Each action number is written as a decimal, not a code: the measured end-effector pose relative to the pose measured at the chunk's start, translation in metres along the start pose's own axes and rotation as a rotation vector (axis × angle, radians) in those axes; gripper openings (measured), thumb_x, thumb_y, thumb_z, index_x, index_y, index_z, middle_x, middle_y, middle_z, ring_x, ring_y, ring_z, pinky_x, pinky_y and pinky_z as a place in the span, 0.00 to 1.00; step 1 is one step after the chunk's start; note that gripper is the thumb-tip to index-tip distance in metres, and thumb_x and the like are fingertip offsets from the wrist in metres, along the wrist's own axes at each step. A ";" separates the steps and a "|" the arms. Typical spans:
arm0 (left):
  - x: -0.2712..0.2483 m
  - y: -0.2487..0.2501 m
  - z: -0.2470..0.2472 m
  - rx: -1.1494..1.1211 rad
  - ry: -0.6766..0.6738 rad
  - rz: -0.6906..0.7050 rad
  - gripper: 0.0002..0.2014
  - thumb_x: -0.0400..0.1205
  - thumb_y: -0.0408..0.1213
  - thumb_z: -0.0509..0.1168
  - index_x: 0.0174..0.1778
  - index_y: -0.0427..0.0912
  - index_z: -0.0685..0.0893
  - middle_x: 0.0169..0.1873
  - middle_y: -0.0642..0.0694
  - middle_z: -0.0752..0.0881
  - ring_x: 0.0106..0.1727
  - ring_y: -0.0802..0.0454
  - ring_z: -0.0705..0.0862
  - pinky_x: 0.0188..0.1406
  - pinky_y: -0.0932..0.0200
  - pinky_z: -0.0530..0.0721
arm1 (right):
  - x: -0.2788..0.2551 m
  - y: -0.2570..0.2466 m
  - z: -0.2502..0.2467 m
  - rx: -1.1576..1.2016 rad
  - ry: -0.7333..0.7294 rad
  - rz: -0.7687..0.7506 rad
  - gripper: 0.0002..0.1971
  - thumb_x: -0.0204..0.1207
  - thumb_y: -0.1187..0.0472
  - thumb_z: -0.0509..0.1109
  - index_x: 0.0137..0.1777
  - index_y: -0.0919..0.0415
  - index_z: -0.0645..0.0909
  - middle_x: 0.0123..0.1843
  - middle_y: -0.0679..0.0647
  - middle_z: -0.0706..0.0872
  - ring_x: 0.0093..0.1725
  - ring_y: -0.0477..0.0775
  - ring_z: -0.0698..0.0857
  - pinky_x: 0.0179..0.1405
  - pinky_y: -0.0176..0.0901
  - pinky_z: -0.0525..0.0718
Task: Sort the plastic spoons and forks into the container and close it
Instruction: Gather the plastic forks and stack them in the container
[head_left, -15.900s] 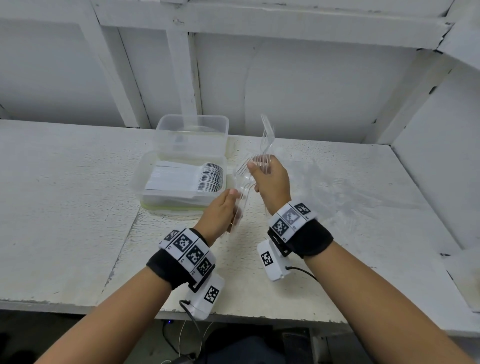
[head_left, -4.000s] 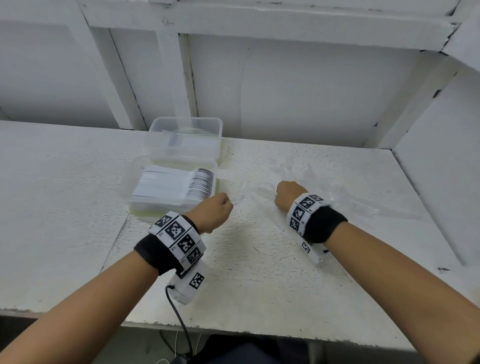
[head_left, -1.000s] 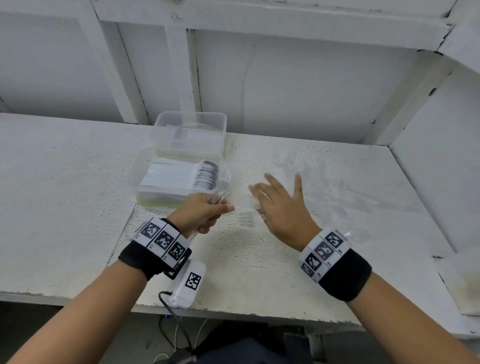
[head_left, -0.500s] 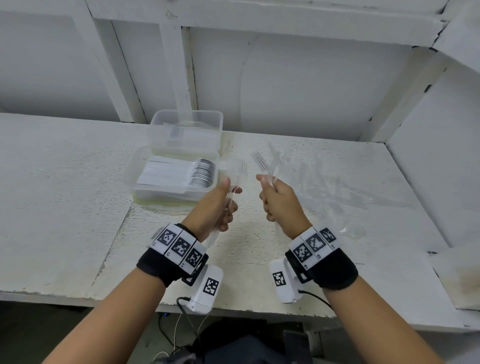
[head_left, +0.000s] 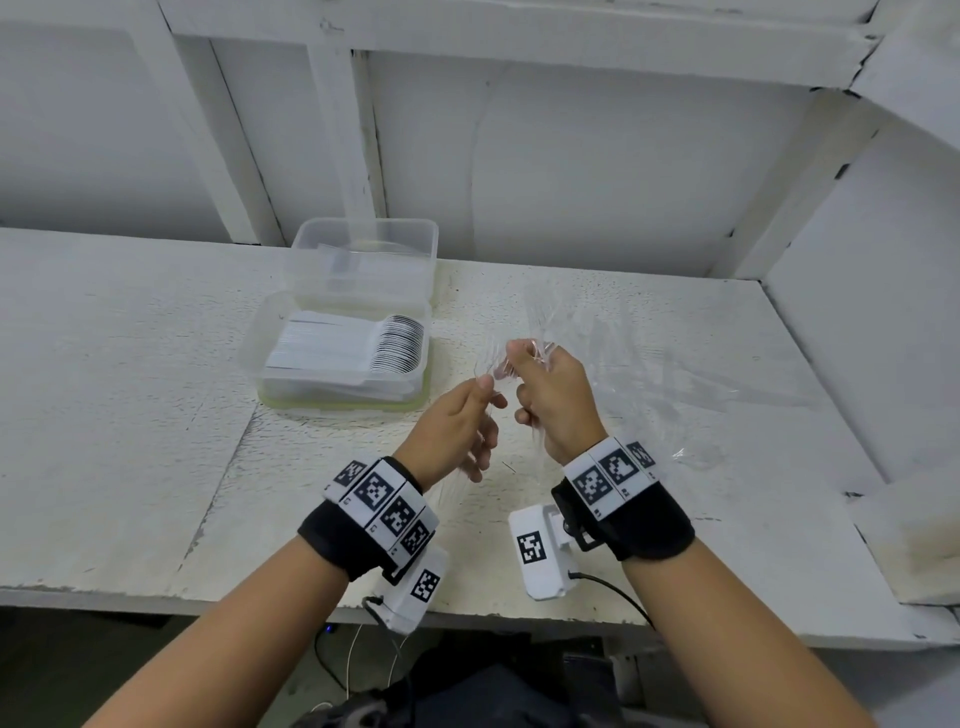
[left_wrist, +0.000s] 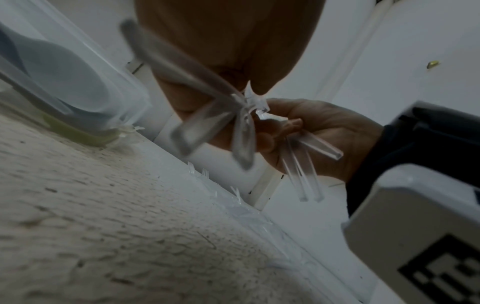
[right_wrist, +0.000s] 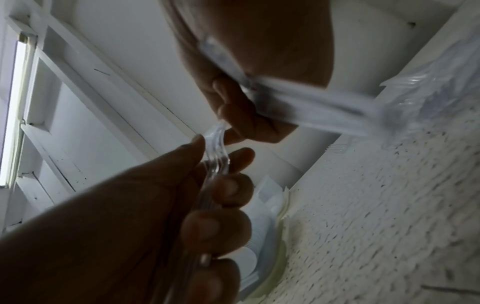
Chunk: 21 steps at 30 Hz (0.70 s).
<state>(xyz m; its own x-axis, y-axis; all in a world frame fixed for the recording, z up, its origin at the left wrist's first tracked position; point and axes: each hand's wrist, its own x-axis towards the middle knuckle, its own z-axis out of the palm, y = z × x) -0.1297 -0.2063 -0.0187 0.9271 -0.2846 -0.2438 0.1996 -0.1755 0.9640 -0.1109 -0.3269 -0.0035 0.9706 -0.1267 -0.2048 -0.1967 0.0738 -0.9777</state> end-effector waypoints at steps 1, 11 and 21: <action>0.000 0.001 0.001 0.018 0.002 0.001 0.18 0.85 0.54 0.49 0.46 0.45 0.77 0.26 0.46 0.77 0.20 0.54 0.77 0.21 0.58 0.80 | -0.001 0.000 0.000 -0.005 -0.002 -0.003 0.08 0.82 0.56 0.63 0.41 0.55 0.77 0.34 0.52 0.81 0.20 0.43 0.64 0.16 0.34 0.69; 0.006 0.009 -0.007 0.222 -0.122 -0.094 0.24 0.83 0.59 0.47 0.45 0.41 0.75 0.28 0.47 0.72 0.24 0.53 0.73 0.21 0.60 0.76 | 0.002 0.003 -0.006 -0.040 -0.062 0.019 0.07 0.83 0.53 0.62 0.47 0.55 0.76 0.36 0.50 0.79 0.18 0.40 0.64 0.15 0.32 0.67; 0.011 0.005 -0.007 0.305 -0.125 -0.059 0.18 0.86 0.51 0.52 0.40 0.40 0.73 0.28 0.46 0.73 0.21 0.54 0.72 0.19 0.60 0.75 | 0.012 -0.002 -0.005 -0.149 -0.047 0.012 0.15 0.80 0.51 0.65 0.60 0.60 0.73 0.32 0.52 0.76 0.18 0.41 0.65 0.14 0.32 0.64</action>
<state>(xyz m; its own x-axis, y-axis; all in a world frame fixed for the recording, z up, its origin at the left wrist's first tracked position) -0.1167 -0.2033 -0.0160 0.8669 -0.3758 -0.3275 0.1301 -0.4637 0.8764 -0.0996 -0.3336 -0.0045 0.9728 -0.0800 -0.2174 -0.2232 -0.0729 -0.9720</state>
